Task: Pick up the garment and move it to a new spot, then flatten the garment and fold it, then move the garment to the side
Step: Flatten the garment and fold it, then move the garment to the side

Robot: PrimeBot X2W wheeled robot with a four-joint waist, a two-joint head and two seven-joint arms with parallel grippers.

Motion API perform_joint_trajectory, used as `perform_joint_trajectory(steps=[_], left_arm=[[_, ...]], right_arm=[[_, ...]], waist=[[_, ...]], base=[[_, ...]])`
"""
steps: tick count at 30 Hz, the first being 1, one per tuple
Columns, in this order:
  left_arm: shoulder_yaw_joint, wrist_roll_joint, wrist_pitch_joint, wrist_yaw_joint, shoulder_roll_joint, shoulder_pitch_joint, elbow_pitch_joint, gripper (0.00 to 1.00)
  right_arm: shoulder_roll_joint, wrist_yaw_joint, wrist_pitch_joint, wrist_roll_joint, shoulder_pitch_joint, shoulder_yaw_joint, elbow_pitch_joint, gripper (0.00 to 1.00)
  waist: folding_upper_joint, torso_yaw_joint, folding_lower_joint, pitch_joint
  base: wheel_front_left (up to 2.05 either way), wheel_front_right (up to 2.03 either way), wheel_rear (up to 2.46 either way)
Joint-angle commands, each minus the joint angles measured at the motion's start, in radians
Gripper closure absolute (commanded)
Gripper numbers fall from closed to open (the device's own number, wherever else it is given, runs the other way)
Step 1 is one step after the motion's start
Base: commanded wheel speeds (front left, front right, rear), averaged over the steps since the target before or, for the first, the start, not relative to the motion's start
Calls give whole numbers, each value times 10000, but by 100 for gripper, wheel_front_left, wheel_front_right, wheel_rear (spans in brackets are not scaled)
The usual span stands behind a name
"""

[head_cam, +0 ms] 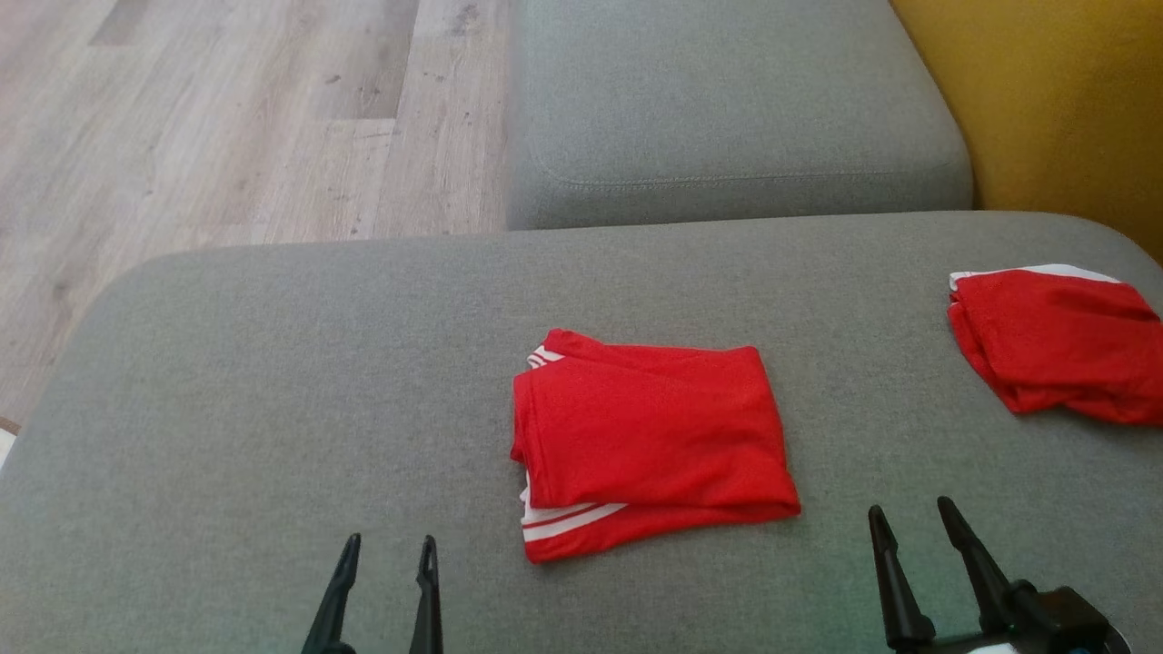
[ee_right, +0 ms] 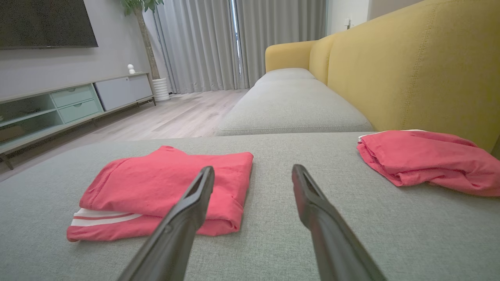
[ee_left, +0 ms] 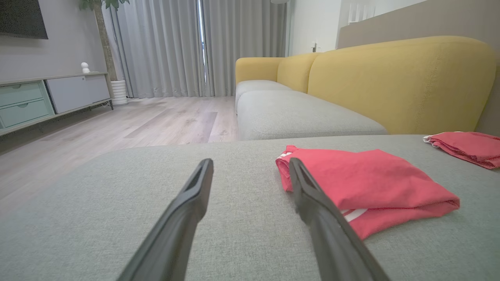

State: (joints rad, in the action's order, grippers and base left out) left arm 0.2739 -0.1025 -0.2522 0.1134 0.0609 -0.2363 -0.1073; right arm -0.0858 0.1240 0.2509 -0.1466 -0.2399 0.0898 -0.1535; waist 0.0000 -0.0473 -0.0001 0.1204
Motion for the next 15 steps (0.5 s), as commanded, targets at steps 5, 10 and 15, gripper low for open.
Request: perform_joint_trajectory(steps=[5,10,15], left_arm=[[-543,101,-95,-48,-76,187,182,0],[-605,115,-95,-53,-86,146,195,0],[-642,114,-95,-47,-92,117,229,0]], right_arm=[[-31,67,108,50,154,222,365,0],[-35,67,108,50,127,234,386,0],[-52,67,108,50,116,209,395,0]], waist=[[0,5,1,89],[0,-15,1,63],[0,-25,1,23]], base=[[0,0,0],[0,0,0],[0,0,0]])
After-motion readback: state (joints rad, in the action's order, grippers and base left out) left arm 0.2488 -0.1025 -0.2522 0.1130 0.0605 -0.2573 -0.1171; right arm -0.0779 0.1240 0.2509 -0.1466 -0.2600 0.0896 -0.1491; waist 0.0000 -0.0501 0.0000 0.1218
